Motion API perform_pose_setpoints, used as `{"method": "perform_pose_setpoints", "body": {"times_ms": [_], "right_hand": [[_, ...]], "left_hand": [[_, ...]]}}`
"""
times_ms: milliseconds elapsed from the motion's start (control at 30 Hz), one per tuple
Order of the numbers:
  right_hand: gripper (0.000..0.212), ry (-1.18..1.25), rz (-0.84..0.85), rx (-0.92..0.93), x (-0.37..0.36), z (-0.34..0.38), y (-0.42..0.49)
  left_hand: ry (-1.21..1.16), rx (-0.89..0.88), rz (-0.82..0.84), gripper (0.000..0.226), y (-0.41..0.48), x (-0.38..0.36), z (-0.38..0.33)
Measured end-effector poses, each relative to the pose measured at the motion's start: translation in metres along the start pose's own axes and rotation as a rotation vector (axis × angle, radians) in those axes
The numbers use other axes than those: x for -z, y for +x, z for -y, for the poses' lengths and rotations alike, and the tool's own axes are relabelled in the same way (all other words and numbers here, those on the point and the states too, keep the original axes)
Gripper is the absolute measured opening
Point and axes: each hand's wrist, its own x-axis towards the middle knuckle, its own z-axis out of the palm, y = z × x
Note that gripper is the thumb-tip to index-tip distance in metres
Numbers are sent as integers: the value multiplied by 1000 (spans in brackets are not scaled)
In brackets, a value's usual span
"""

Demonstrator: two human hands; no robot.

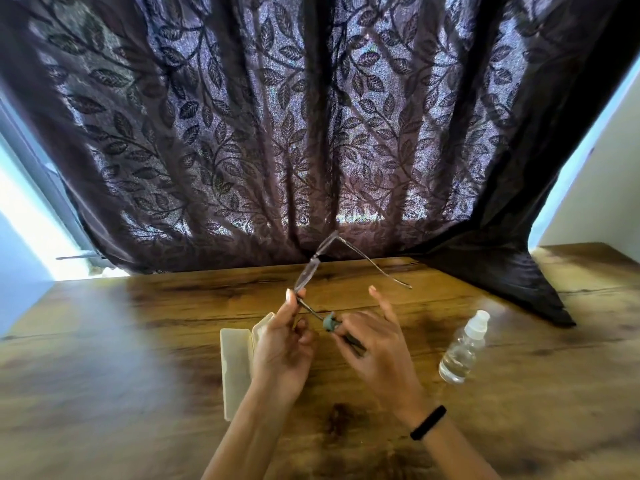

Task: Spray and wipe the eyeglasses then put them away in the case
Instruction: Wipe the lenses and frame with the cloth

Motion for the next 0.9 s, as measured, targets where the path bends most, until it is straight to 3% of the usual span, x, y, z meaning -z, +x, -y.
{"method": "perform_pose_setpoints", "body": {"times_ms": [300, 633, 900], "right_hand": [[16, 161, -51, -147, -5, 23, 25], [17, -24, 62, 58, -3, -2, 11], [9, -76, 79, 102, 7, -25, -2]], "left_hand": [[121, 8, 90, 23, -8, 2, 13], [-121, -62, 3, 13, 0, 9, -12], [-113, -48, -22, 15, 4, 17, -29]]}}
